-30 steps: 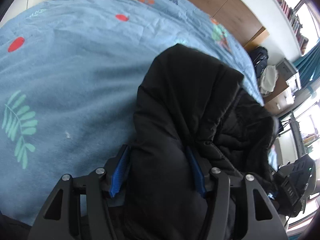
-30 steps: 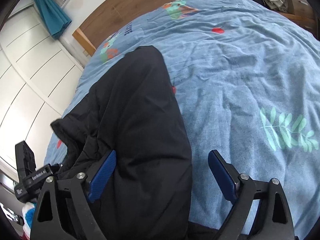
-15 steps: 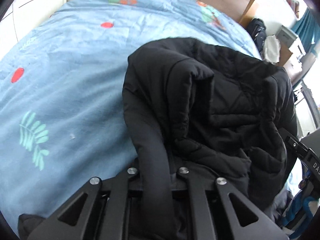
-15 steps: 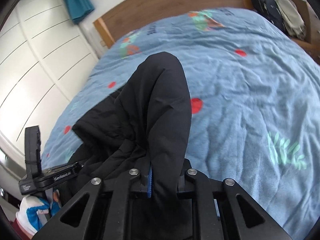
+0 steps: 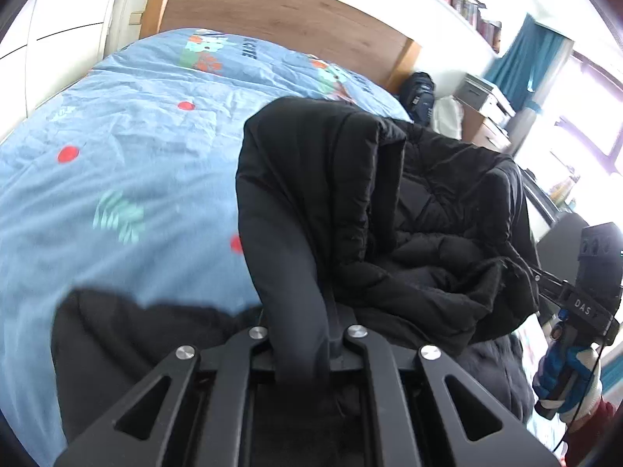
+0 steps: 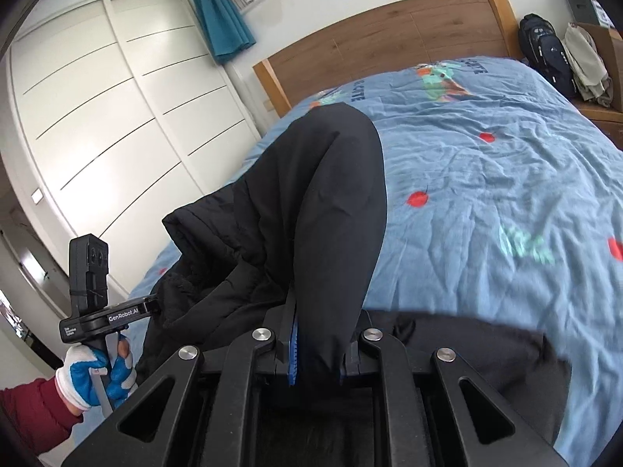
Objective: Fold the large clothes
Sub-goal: 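Lift the held collar and fold it over toward the hem with both grippers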
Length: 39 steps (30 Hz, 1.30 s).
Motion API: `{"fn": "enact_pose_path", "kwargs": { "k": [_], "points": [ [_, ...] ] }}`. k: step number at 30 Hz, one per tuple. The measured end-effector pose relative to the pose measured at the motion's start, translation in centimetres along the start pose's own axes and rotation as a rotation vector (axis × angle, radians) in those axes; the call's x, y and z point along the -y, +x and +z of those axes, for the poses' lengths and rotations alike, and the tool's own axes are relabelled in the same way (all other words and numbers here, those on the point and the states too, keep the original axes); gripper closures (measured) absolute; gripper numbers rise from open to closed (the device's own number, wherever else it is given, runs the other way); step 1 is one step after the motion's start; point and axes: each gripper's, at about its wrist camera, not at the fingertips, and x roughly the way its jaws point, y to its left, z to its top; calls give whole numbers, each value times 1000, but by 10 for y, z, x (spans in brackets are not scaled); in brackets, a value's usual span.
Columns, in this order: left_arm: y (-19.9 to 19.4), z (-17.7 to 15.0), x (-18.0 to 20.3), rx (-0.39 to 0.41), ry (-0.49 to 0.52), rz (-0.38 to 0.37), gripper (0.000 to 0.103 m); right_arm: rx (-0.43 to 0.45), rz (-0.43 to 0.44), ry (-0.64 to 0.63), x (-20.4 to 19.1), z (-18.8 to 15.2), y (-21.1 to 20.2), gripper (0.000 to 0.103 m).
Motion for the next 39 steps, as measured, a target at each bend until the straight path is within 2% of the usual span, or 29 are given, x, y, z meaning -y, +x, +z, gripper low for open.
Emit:
{"fn": "enact_pose_path", "kwargs": {
  "k": [3, 6, 11, 21, 25, 29, 34, 37, 39],
  "points": [
    [-15, -39, 2, -24, 15, -20, 93, -28, -10, 22, 5, -38, -10, 88],
    [-24, -77, -2, -66, -21, -34, 91, -59, -21, 80, 17, -71, -10, 87],
    [-27, -96, -5, -80, -44, -9, 88, -71, -46, 96, 20, -77, -8, 85],
    [-14, -84, -12, -145, -122, 11, 85, -170, -120, 120, 18, -83, -2, 81],
    [-21, -73, -14, -152, -173, -23, 78, -208, -144, 105, 17, -84, -1, 80],
    [-42, -66, -22, -132, -202, -37, 62, -233, -161, 95, 19, -86, 3, 81],
    [-68, -46, -32, -83, -207, -54, 58, -234, -155, 100, 20, -87, 4, 81],
    [-69, -14, -39, -26, -242, -53, 47, -233, -149, 95, 22, -88, 3, 81],
    [-57, 13, -45, -6, -289, -62, 46, -230, -149, 85, 23, -88, 2, 80]
  ]
}}
